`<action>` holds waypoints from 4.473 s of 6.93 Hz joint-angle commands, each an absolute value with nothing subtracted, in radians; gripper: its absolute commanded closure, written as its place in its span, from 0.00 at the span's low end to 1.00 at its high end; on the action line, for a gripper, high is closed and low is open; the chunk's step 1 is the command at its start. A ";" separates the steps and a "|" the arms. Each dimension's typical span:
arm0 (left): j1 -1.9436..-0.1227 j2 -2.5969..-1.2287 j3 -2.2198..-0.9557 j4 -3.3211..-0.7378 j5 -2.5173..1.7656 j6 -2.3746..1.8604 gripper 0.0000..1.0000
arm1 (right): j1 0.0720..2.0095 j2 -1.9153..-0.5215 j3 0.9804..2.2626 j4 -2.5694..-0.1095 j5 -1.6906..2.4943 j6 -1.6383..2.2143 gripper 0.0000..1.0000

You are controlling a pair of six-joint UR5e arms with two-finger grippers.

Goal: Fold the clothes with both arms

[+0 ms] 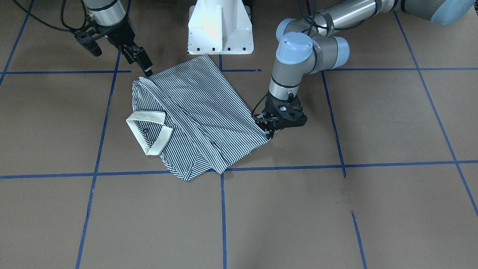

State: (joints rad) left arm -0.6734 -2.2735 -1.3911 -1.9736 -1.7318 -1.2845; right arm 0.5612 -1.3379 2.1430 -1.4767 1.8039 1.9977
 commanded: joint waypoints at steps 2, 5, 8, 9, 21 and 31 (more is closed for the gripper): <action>-0.744 -2.494 -0.972 -2.224 -1.729 -1.223 1.00 | 0.705 -1.158 1.950 -1.470 1.801 1.841 0.00; -0.759 -2.604 -0.792 -2.331 -1.715 -1.170 1.00 | 0.753 -0.979 1.719 -1.467 1.798 1.751 0.00; -0.830 -2.453 -1.055 -2.326 -1.806 -1.166 0.33 | 0.782 -0.797 1.463 -1.466 1.802 1.590 0.00; -0.854 -2.293 -1.251 -2.324 -1.929 -1.167 0.33 | 0.782 -0.728 1.374 -1.466 1.804 1.536 0.00; -0.864 -2.060 -1.545 -2.289 -1.985 -1.190 0.32 | 0.615 -0.526 1.031 -1.588 1.884 1.181 0.00; -0.862 -2.052 -1.548 -2.289 -1.985 -1.193 0.31 | 0.758 -0.816 1.341 -1.770 1.879 0.871 0.00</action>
State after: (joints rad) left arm -0.8621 -2.0523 -1.5462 -2.2887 -1.9850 -1.1928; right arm 0.7466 -0.8118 1.3329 -1.7676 1.8801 0.8784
